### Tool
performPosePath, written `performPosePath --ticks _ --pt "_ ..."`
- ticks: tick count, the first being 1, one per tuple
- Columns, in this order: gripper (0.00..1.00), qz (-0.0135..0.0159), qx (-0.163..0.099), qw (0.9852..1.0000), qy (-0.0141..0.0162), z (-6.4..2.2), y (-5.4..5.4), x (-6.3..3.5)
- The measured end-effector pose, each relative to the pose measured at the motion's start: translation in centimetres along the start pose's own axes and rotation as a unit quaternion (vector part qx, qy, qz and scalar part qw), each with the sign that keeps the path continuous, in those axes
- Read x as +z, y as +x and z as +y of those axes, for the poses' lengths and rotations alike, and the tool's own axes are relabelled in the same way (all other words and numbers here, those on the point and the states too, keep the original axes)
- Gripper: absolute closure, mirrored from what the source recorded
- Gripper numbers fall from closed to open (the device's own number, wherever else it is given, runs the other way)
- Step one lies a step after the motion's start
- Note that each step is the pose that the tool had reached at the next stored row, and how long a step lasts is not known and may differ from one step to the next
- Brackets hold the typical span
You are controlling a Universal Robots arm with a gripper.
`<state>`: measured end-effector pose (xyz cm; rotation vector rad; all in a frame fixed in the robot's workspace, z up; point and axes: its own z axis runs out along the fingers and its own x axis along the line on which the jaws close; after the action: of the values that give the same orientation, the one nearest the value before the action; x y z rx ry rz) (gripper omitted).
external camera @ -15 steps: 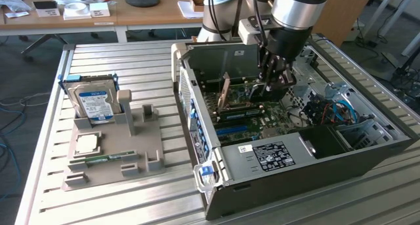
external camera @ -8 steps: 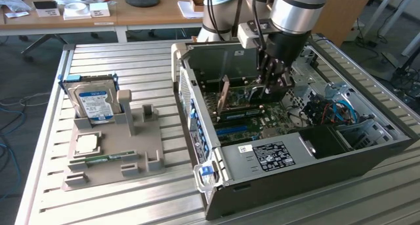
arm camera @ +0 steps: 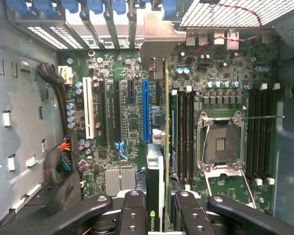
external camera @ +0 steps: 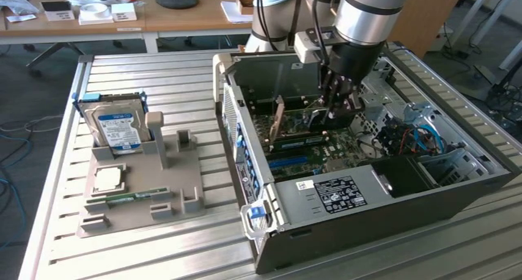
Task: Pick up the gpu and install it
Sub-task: 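Insert the gpu into the slot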
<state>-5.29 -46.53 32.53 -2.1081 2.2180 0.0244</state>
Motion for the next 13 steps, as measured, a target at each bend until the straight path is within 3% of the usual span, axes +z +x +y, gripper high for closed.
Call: performPosePath --ticks 13 --pt "0.73 0.0 0.0 1.0 0.0 0.37 0.02 -0.01"
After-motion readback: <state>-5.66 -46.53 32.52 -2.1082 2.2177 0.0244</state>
